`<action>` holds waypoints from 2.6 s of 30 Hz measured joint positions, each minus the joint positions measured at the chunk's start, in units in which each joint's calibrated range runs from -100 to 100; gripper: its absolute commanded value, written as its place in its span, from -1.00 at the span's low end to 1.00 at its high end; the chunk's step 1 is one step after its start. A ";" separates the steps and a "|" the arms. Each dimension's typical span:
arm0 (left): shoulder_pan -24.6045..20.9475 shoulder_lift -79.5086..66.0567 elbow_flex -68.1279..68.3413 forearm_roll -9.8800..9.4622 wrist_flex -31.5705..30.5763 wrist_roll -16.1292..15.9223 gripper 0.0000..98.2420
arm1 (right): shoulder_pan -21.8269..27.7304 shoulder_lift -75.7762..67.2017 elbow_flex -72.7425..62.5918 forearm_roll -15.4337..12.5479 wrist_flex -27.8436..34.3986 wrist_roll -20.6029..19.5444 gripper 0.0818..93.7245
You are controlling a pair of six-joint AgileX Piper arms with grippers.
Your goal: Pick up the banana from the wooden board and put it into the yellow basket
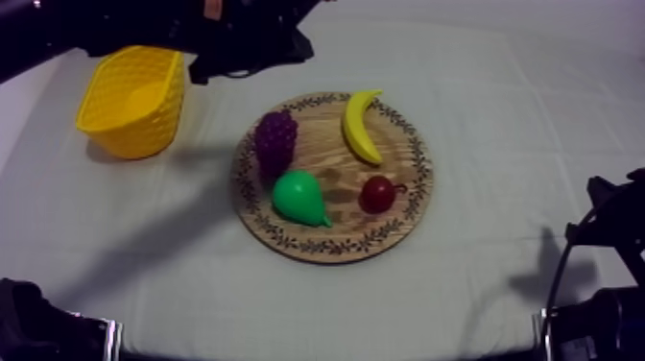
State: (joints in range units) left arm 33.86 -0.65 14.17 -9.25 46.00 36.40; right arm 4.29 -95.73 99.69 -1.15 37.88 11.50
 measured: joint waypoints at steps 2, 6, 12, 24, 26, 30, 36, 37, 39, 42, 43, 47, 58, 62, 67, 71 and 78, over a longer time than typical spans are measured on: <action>-0.20 1.59 -0.15 0.57 -0.30 -0.39 -0.91 | 0.00 0.00 0.00 0.00 0.00 0.00 -0.99; -0.28 4.25 -0.81 1.66 -0.68 -1.38 -0.82 | 0.00 0.00 0.00 0.00 0.00 0.00 -0.99; -0.28 5.56 -0.42 2.08 -1.69 -2.75 0.01 | 0.00 0.00 0.00 0.00 0.00 -0.02 -0.99; 0.32 6.38 2.05 2.88 -3.81 -5.30 0.20 | 0.00 0.00 0.00 0.00 0.00 -0.01 -0.99; 0.41 6.96 1.96 3.33 -4.28 -5.60 0.20 | 0.00 0.00 0.00 0.00 0.00 -0.01 -0.99; 0.44 8.57 0.69 4.66 -4.11 -6.52 0.20 | 0.00 0.00 0.00 0.00 0.00 -0.01 -0.99; 0.27 13.59 -4.57 6.51 -0.20 -8.28 0.20 | 0.00 0.00 0.00 0.00 0.00 -0.01 -0.99; 0.09 14.49 -5.80 6.80 0.68 -8.57 0.20 | 0.00 0.00 0.00 0.00 0.00 -0.01 -0.99; -0.44 17.05 -8.41 7.70 3.05 -9.37 0.20 | 0.00 0.00 0.00 0.00 0.00 -0.01 -0.99; -1.33 20.91 -12.25 9.25 6.34 -10.59 0.20 | 0.00 0.00 0.00 0.00 0.00 -0.01 -0.99; -1.61 22.40 -13.73 9.25 7.65 -10.88 0.20 | 0.00 0.00 0.00 0.00 0.00 -0.01 -0.99; -2.17 28.20 -20.02 10.00 13.35 -11.94 0.20 | 0.00 0.00 0.00 0.00 0.00 -0.01 -0.99; -1.97 43.45 -40.28 10.09 29.61 -11.72 0.19 | 0.00 0.00 0.00 0.00 0.00 -0.01 -0.99; -2.06 48.02 -47.13 10.04 34.17 -11.63 0.19 | 0.00 0.00 0.00 0.00 0.09 -0.01 -0.99; -2.33 52.59 -53.97 9.98 39.58 -11.32 0.17 | 0.00 0.00 0.00 0.00 -0.01 -0.01 -0.99; -2.57 55.95 -59.30 9.98 44.02 -11.07 0.11 | 0.00 0.00 0.00 0.00 -0.01 -0.01 -0.99; -2.62 61.26 -67.69 9.98 51.09 -11.21 -0.02 | 0.00 0.00 0.00 0.00 -0.01 -0.01 -0.99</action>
State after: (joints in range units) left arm 31.24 60.61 -53.52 0.73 97.09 25.19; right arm 4.29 -95.73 99.69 -1.15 37.87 11.48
